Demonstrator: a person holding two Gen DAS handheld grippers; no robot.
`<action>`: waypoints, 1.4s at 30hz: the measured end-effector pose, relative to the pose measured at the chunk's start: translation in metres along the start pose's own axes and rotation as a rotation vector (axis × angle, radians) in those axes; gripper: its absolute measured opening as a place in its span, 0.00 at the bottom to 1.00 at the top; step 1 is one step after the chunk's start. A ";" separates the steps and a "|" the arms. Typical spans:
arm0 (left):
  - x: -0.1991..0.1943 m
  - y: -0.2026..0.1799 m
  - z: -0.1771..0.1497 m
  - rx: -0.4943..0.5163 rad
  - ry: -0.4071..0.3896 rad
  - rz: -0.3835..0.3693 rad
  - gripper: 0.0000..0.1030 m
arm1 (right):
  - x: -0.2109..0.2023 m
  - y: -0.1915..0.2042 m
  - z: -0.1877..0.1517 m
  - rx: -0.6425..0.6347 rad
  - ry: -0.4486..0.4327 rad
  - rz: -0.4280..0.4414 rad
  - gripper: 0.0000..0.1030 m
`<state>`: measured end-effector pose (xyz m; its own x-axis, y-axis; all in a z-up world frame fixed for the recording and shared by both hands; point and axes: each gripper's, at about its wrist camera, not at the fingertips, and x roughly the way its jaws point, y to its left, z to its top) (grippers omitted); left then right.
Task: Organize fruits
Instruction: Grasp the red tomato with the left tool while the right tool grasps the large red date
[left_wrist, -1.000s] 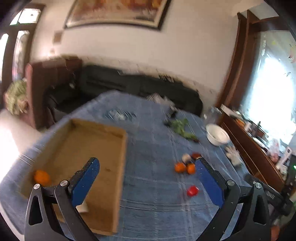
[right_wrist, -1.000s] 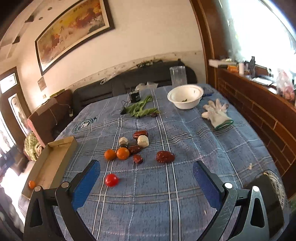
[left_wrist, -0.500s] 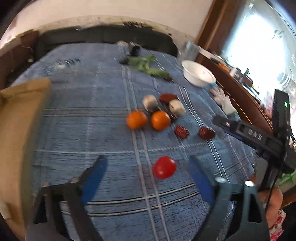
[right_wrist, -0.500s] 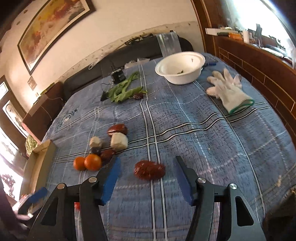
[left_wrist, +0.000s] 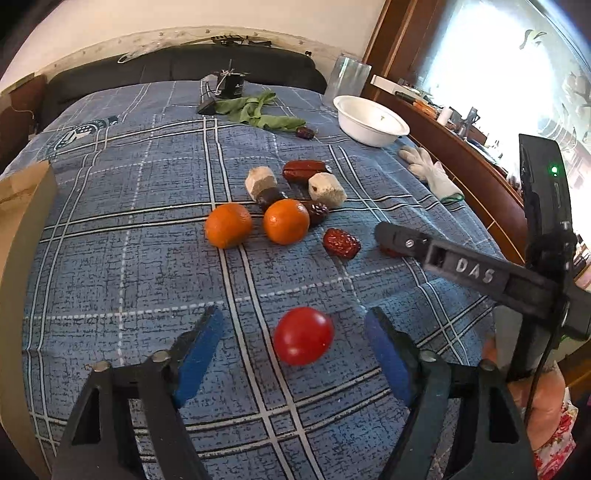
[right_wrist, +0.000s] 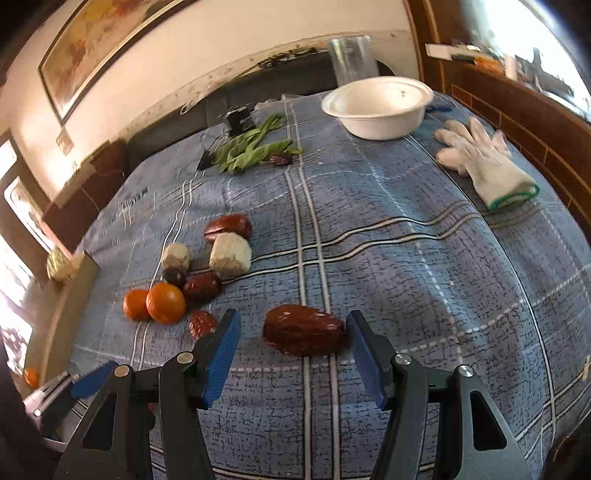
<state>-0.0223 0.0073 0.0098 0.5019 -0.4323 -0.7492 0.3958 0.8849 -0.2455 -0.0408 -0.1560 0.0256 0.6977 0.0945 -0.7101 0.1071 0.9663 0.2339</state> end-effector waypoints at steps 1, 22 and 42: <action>0.000 -0.001 0.000 0.004 -0.001 0.007 0.51 | 0.000 0.003 -0.001 -0.016 0.001 -0.006 0.53; -0.011 -0.004 0.001 0.019 -0.066 -0.017 0.28 | -0.012 0.005 -0.004 -0.024 -0.064 -0.044 0.47; -0.160 0.087 -0.034 -0.166 -0.212 -0.002 0.28 | -0.113 0.101 -0.029 -0.154 -0.138 0.128 0.48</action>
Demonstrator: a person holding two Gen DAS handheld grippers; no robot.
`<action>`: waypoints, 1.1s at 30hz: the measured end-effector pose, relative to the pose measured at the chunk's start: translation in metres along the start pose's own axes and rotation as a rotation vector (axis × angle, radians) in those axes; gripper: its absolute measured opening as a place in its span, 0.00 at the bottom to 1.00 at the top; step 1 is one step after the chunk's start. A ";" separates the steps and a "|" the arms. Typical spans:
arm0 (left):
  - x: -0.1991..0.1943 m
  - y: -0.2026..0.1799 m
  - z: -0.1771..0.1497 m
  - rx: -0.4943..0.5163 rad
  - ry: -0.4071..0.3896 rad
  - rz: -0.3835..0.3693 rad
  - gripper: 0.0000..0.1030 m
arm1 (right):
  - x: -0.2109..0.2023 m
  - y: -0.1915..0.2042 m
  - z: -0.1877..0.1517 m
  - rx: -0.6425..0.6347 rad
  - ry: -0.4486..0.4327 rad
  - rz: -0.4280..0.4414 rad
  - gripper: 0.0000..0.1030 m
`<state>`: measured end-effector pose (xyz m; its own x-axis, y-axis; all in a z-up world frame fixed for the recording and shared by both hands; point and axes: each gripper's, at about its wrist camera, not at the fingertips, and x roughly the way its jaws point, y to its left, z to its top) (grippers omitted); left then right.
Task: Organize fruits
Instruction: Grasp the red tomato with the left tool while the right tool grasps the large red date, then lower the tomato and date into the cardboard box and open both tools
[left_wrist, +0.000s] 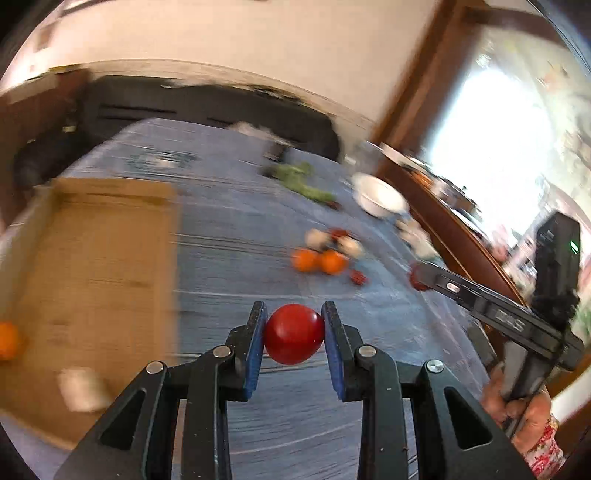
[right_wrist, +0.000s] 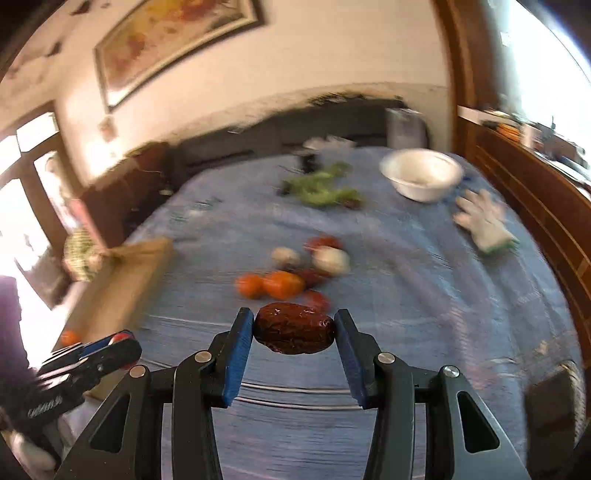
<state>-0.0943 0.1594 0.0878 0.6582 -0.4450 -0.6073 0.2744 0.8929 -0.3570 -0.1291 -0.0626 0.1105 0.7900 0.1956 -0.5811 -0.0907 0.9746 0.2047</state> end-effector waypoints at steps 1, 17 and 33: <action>-0.009 0.018 0.005 -0.025 -0.008 0.040 0.28 | 0.002 0.013 0.003 -0.017 0.003 0.029 0.48; 0.001 0.152 0.025 -0.176 0.097 0.367 0.28 | 0.105 0.208 -0.016 -0.311 0.216 0.282 0.49; -0.050 0.159 0.022 -0.269 -0.049 0.368 0.54 | 0.144 0.238 -0.049 -0.408 0.262 0.282 0.66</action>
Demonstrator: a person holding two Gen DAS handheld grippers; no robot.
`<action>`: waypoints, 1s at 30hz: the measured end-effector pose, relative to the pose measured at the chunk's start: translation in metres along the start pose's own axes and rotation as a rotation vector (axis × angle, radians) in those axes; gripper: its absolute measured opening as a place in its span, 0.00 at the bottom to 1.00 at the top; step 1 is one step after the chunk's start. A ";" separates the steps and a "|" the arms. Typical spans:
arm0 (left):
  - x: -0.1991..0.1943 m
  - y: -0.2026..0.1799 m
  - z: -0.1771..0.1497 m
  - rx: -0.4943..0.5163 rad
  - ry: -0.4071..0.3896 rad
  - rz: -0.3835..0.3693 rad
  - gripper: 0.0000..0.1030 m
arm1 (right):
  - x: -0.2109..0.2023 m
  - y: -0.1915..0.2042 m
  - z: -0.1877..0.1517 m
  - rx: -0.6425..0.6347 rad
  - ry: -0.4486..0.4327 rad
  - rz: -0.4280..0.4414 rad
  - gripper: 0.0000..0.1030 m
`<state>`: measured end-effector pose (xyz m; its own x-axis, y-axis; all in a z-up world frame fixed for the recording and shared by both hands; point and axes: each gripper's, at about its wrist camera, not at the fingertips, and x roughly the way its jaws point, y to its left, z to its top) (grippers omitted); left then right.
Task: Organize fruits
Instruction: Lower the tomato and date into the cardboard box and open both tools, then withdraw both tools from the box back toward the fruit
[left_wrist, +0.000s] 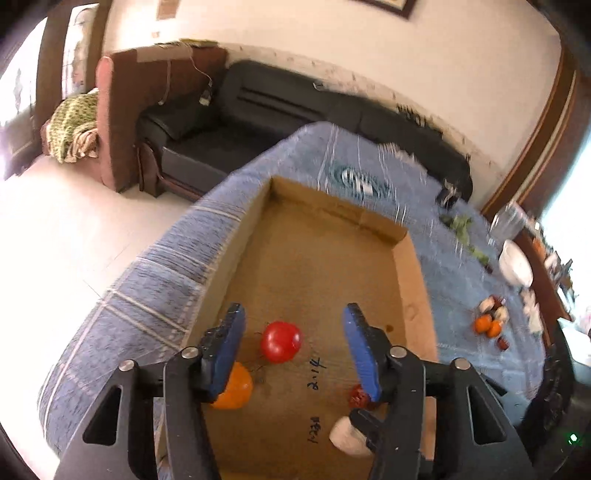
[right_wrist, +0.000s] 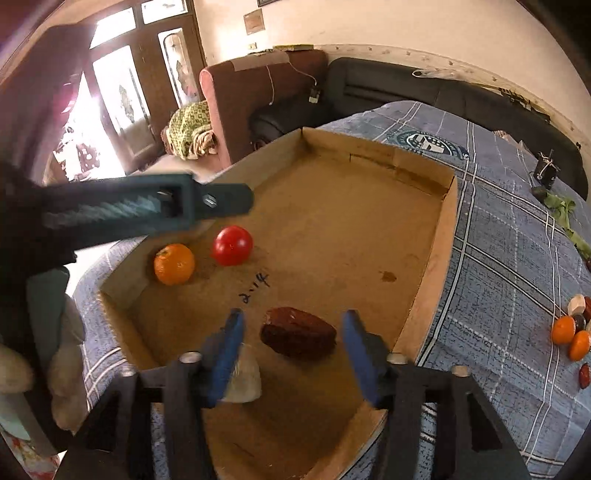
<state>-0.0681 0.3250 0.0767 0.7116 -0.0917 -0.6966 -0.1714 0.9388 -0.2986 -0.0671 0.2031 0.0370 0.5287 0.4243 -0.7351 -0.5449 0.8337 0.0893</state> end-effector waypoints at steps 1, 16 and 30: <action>-0.009 0.002 -0.001 -0.012 -0.022 0.003 0.57 | -0.006 0.000 -0.001 0.001 -0.014 0.001 0.66; -0.072 -0.023 -0.026 -0.123 -0.185 0.026 0.68 | -0.098 -0.042 -0.035 0.197 -0.223 -0.078 0.82; -0.111 -0.049 -0.047 -0.013 -0.240 0.010 0.70 | -0.120 -0.089 -0.055 0.310 -0.266 -0.124 0.84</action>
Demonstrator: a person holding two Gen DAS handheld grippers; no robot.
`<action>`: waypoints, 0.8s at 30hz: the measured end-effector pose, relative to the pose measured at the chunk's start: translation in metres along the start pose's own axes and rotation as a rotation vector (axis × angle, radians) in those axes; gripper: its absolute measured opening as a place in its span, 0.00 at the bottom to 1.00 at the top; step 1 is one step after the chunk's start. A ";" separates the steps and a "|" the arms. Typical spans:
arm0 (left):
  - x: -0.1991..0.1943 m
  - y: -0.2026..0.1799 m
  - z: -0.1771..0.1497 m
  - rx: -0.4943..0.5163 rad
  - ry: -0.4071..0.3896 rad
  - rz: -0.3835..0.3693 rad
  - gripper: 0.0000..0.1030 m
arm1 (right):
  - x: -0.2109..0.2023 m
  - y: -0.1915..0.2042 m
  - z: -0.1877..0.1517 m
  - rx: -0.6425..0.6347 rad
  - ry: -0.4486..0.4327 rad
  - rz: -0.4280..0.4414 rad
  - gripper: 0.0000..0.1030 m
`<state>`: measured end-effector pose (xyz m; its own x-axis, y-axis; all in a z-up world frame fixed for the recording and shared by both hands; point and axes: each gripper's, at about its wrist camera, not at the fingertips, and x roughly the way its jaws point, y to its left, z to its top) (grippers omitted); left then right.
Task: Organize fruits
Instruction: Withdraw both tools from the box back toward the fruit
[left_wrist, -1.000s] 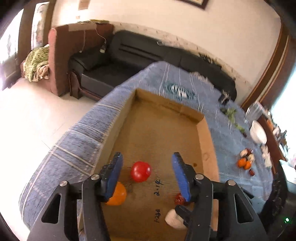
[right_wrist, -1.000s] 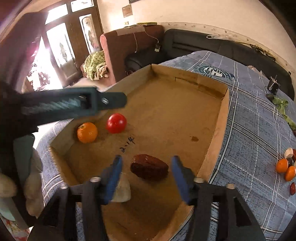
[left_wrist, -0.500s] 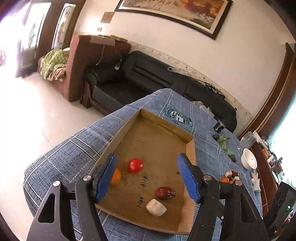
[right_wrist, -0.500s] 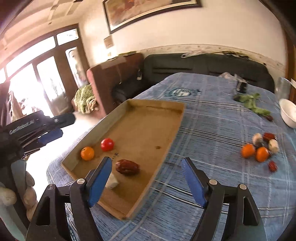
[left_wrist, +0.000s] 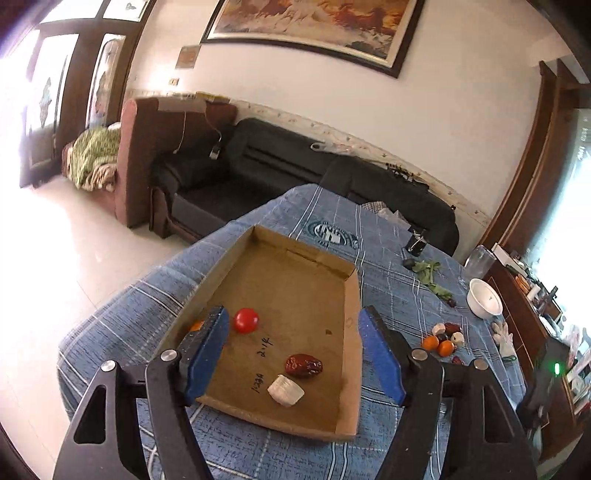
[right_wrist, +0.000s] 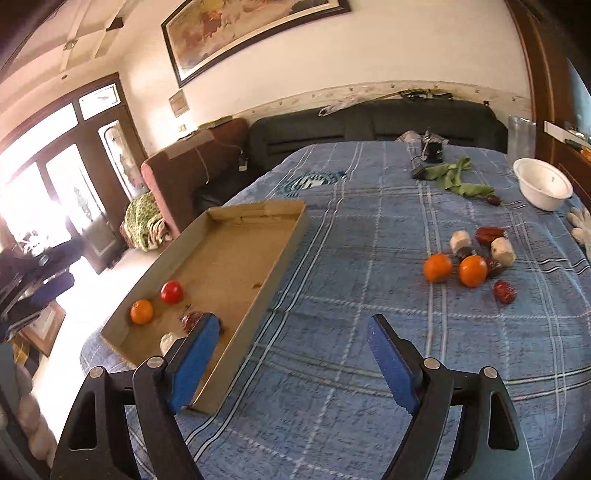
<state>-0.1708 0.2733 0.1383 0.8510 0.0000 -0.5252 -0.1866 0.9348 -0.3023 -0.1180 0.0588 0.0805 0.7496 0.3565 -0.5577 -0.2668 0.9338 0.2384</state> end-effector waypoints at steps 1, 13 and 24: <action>-0.005 -0.001 0.000 0.010 -0.013 0.009 0.74 | -0.001 -0.004 0.004 0.007 -0.010 -0.004 0.84; -0.008 0.026 0.010 -0.018 -0.091 0.047 0.77 | 0.018 -0.085 0.028 0.170 -0.100 -0.236 0.87; 0.038 0.051 0.020 -0.030 -0.073 0.071 0.77 | 0.026 -0.161 0.009 0.427 -0.042 -0.279 0.87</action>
<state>-0.1380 0.3275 0.1185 0.8684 0.0929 -0.4870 -0.2615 0.9204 -0.2907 -0.0498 -0.0827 0.0346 0.7832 0.0857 -0.6158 0.2116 0.8946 0.3937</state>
